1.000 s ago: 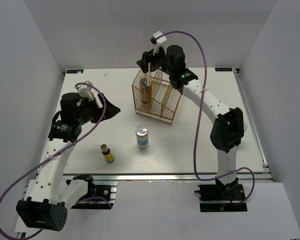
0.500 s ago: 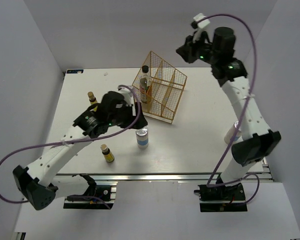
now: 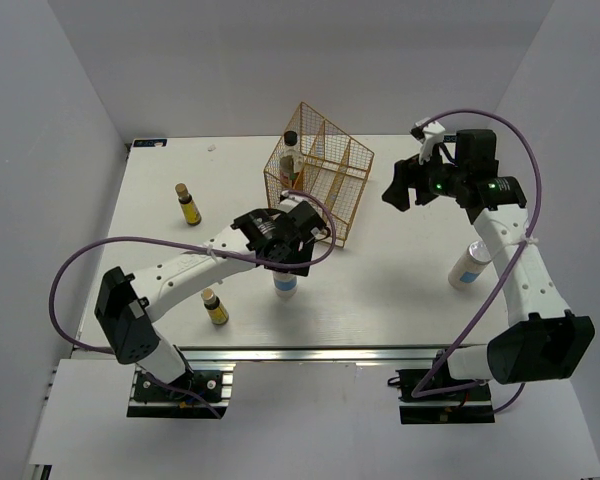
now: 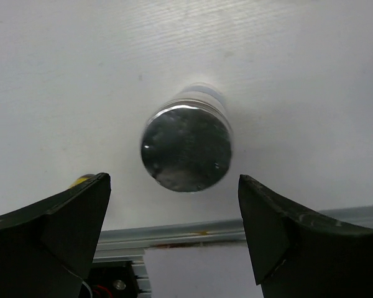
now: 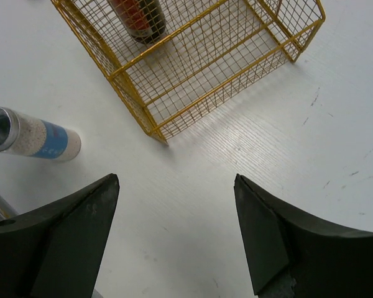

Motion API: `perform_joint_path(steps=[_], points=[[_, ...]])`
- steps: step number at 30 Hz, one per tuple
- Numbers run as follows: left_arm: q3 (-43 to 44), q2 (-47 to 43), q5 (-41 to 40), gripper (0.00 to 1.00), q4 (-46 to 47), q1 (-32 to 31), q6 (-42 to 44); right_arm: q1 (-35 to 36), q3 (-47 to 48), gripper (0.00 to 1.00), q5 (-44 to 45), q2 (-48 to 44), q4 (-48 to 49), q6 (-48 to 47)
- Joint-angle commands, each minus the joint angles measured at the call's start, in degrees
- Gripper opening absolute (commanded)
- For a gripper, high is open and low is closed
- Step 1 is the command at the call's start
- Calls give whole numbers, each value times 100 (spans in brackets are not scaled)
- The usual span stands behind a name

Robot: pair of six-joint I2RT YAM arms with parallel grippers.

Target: Organize the condiment bottles

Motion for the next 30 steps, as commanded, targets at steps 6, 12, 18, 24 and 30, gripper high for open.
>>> perform_joint_path(steps=[6,12,18,24,30], points=[[11,-77,-431,93,329,7,-84,-193,-180,80,-198,-395,241,-8],[-499,-200,-69,93,927,7,-101,-254,-171,80,-190,-439,241,19],[-561,-51,-245,91,1051,7,-40,-289,-224,80,-251,-474,268,89],[-588,134,-271,76,1297,7,65,-307,-224,80,-225,-544,215,72],[-640,99,-289,49,1297,7,48,-360,-286,80,-172,-632,189,36]])
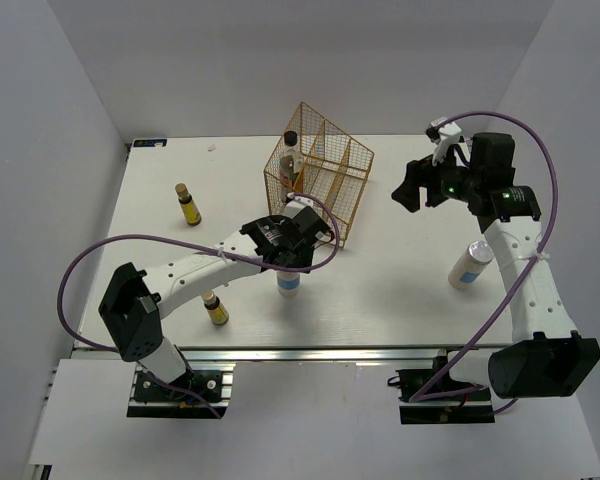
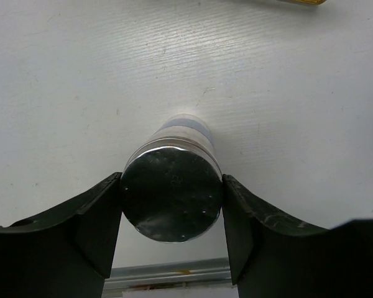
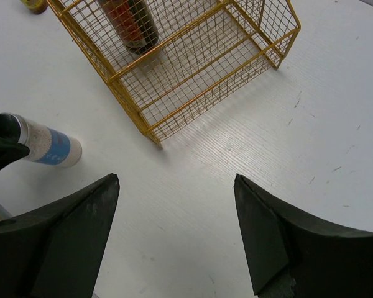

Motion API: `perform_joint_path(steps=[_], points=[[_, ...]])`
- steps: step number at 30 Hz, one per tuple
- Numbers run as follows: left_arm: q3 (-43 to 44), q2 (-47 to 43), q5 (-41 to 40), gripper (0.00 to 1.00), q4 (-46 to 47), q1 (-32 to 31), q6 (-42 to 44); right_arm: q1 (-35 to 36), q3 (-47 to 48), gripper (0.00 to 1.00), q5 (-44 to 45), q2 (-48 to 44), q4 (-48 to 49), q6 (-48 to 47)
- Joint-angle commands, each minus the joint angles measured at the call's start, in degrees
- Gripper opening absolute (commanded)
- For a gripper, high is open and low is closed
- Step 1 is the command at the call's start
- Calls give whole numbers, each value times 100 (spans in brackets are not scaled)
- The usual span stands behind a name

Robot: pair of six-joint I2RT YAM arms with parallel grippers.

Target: Organize the condiment bottles

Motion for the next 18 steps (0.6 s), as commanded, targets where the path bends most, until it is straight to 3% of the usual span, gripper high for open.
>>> perform_joint_path(steps=[1,3,4,6,7,10,12,18], points=[[-66,-117,-59,38,125,-1,13,-62,-96,79,-67,-176,165,17],[39,-170,-25,23,143,-1,126,-71,-69,77,-76,-193,156,8],[127,-196,28,10,161,-1,188,-89,-52,73,-76,-211,147,8],[539,-249,264,0,196,-1,424,-115,27,66,-76,-246,121,-18],[715,-275,370,0,257,-1,522,-141,45,52,-67,-290,112,-18],[1532,-232,677,0,275,-1,865,-185,54,24,-14,-421,165,25],[2322,13,731,0,179,-1,1084,-194,28,18,47,-483,226,86],[4578,1110,740,0,-173,-1,1691,-291,-8,18,144,-606,314,201]])
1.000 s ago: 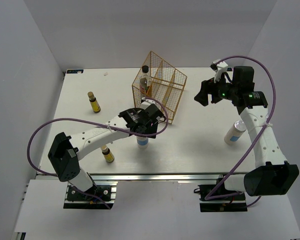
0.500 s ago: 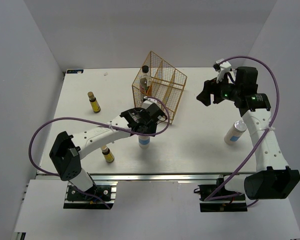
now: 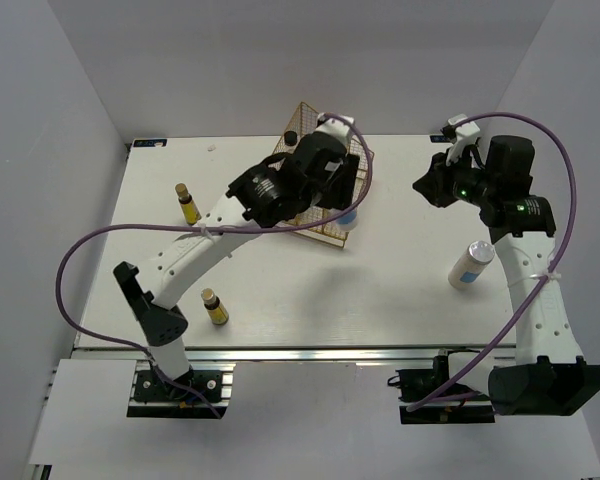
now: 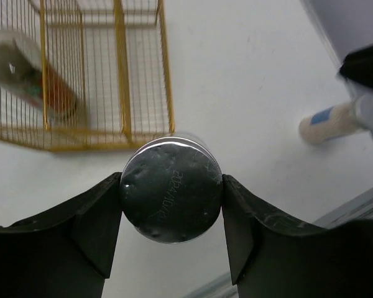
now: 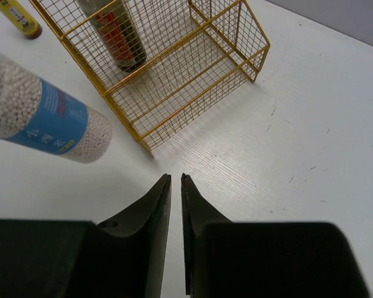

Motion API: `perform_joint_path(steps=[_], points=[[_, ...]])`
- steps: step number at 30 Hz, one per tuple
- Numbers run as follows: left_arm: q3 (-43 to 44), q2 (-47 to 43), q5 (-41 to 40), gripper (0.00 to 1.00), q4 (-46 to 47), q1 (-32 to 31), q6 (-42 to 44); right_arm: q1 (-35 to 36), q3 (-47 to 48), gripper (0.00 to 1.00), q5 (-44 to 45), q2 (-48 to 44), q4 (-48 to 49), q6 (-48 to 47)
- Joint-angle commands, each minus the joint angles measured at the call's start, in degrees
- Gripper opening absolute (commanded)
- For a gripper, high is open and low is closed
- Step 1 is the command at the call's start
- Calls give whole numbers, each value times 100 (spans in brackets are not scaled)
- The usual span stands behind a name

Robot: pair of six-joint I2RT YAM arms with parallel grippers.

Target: Organize the condiment bottles

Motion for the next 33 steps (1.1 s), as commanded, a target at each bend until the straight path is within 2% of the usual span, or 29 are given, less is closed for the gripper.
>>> perform_joint_path(steps=[1,4,11,15,24,33], points=[[1177,553,47,0,-51,7,544,-94,38,18,83,-104,292,101],[1846,1045,74,0,123,147,755,-156,47,18,83,-112,353,144],[1935,1485,-409,0,1626,946,1097,-182,21,17,100,-121,407,145],[2050,1635,-401,0,2478,1071,1326,-182,-84,16,83,-148,433,145],[1770,1811,-568,0,2988,1080,1616,-384,-357,15,21,-200,582,294],[1786,2364,-814,0,3604,1097,2047,-446,-419,15,56,-279,591,250]])
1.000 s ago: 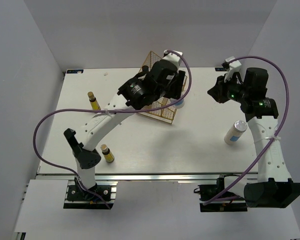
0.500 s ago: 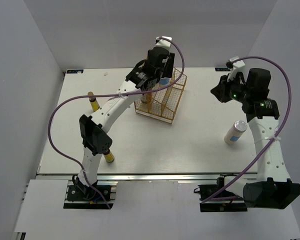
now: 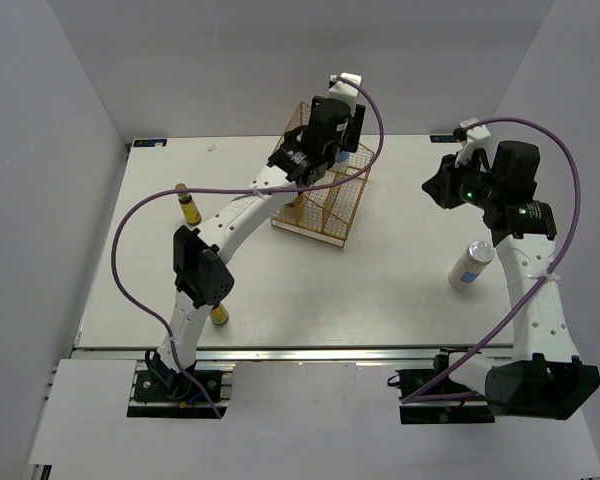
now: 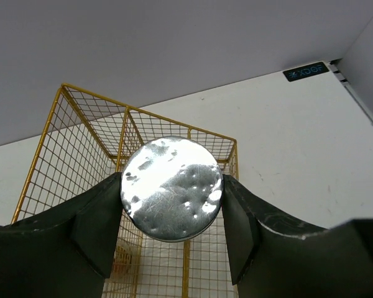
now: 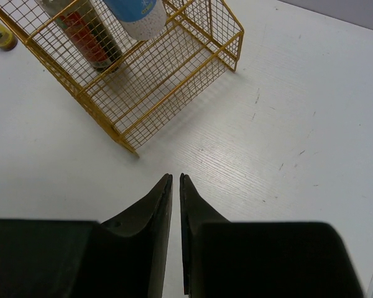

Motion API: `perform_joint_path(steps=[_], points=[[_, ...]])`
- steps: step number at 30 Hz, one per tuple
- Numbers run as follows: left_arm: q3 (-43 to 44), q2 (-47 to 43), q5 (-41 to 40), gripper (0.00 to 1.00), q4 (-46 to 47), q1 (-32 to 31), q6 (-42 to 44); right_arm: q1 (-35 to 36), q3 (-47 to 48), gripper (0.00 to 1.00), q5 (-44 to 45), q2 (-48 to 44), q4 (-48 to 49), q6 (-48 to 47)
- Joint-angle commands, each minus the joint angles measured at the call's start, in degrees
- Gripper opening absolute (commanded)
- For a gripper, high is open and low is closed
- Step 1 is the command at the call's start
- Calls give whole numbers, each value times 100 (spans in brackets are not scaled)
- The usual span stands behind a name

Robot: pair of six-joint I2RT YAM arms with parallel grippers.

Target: Organize the condiment bottles

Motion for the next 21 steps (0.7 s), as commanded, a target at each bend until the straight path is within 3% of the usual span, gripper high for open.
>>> perform_joint_path(steps=[1,21], points=[[123,41,-283,0,733,33,262,-72,-58,15,-29,-201,224,38],[-430,226,-502,0,936,112,429,-195,-375,16,-90,-324,312,91]])
